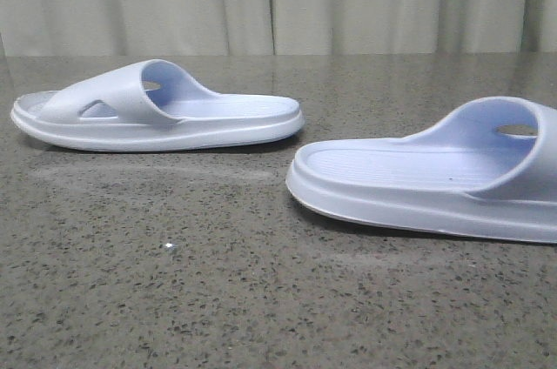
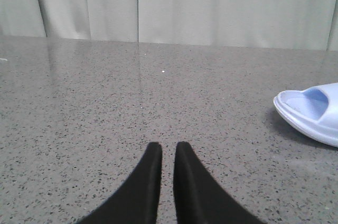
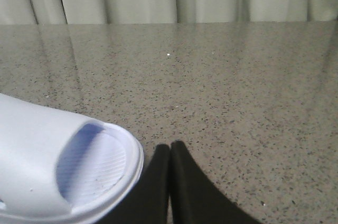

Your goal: Insert blue slippers together front up

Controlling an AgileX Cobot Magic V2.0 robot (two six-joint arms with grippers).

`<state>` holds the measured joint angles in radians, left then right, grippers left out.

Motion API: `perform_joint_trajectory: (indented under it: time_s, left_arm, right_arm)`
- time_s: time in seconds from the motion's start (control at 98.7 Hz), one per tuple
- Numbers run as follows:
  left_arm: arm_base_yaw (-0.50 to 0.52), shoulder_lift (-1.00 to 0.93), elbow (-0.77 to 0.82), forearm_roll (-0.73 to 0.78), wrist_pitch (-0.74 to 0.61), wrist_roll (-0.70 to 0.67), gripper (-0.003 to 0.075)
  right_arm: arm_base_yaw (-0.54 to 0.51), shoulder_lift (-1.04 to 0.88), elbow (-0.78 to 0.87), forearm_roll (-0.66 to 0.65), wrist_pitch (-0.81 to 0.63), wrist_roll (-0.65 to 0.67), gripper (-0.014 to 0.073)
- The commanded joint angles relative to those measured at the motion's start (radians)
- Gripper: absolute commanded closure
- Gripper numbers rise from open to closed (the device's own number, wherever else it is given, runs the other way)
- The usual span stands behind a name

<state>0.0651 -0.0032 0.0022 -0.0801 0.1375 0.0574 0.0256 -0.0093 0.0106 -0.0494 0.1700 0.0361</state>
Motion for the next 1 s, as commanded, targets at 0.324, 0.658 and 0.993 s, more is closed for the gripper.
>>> perform_joint_trajectory:
  time_s: [0.324, 0.658, 0.993]
  left_arm:
    - [-0.001, -0.029, 0.009, -0.003, -0.075, -0.003, 0.0705]
    - [-0.001, -0.029, 0.009, -0.003, -0.075, -0.003, 0.0705]
    - [-0.001, -0.029, 0.009, -0.003, -0.077, -0.003, 0.0705]
  right_arm:
    - [-0.005, -0.022, 0.022, -0.01, -0.081, -0.001, 0.0673]
    - [-0.005, -0.022, 0.022, -0.01, -0.081, -0.001, 0.0673]
    - [-0.005, -0.022, 0.022, 0.013, -0.117, -0.001, 0.0673]
